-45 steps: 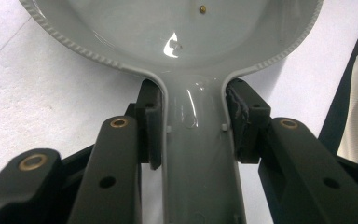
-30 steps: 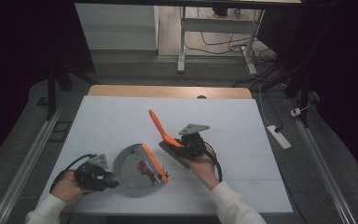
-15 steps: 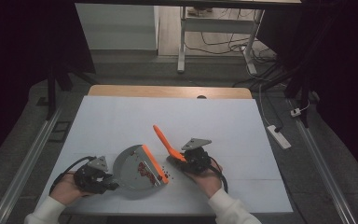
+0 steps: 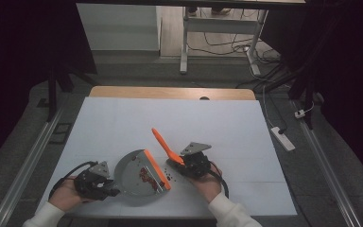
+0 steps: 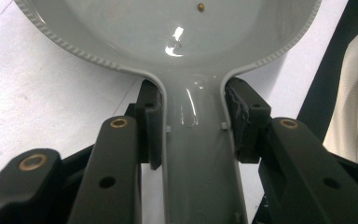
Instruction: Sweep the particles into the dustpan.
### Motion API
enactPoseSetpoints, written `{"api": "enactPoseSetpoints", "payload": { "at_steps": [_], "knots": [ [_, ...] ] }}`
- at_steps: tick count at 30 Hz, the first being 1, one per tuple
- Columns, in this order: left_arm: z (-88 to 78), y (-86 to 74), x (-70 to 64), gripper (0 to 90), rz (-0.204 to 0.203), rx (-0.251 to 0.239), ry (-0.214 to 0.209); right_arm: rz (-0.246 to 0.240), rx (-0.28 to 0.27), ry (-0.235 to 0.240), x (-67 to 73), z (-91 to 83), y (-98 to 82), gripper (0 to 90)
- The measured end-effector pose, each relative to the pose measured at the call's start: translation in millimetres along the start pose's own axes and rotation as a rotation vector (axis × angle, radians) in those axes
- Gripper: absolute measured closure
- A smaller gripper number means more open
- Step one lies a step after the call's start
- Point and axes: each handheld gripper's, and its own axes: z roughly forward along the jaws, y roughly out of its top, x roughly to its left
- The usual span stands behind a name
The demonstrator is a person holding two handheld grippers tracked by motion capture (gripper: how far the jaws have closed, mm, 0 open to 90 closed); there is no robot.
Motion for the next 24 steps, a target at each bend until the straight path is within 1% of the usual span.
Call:
{"api": "enactPoseSetpoints", "payload": {
  "at_steps": [2, 3, 5, 11, 13, 14, 16, 17, 18, 20, 22, 24],
  "knots": [
    [-0.4, 1.1, -1.1, 61.5, 0.004, 0.0, 0.0, -0.002, 0.0, -0.002, 3.1, 0.5, 0.1, 69.8],
    [-0.2, 1.8, -1.9, 61.5, 0.007, 0.001, -0.001, -0.01, -0.002, -0.002, 5.6, 1.3, 0.4, 69.7],
    [0.9, 2.6, -2.9, 61.5, 0.01, 0.003, -0.005, -0.014, 0.001, 0.005, 11.0, 2.7, 1.3, 69.7],
    [2.0, 2.7, -4.2, 61.6, 0.001, 0.002, -0.004, -0.041, -0.004, 0.01, 30.2, 8.0, 4.0, 69.6],
    [2.4, 2.3, -5.2, 61.6, 0.002, 0.004, 0.001, 0.022, -0.023, 0.083, 33.0, 9.4, 5.0, 69.7],
    [2.5, 2.2, -5.4, 61.5, 0.001, 0.003, -0.001, 0.051, -0.049, 0.116, 35.8, 9.7, 6.8, 69.8],
    [3.3, 2.0, -6.2, 61.5, 0.001, 0.0, -0.001, 0.068, -0.059, 0.166, 39.8, 10.3, 11.0, 69.8],
    [3.3, 2.0, -6.2, 61.5, 0.002, -0.001, 0.003, 0.064, -0.08, 0.184, 42.7, 9.6, 13.1, 69.8],
    [3.1, 1.8, -5.8, 61.5, 0.002, -0.001, -0.004, 0.055, -0.09, 0.181, 44.2, 8.3, 14.1, 69.8],
    [3.1, 1.6, -5.5, 61.5, 0.001, 0.0, -0.007, 0.021, -0.112, 0.147, 43.5, 2.7, 16.7, 69.8],
    [3.4, 1.4, -5.1, 61.5, 0.002, -0.001, -0.004, 0.001, -0.123, 0.1, 35.4, -3.5, 17.3, 69.8],
    [3.4, 1.3, -5.1, 61.5, 0.002, -0.001, -0.004, 0.011, -0.124, 0.058, 22.8, -8.7, 16.0, 69.8]
  ]
}}
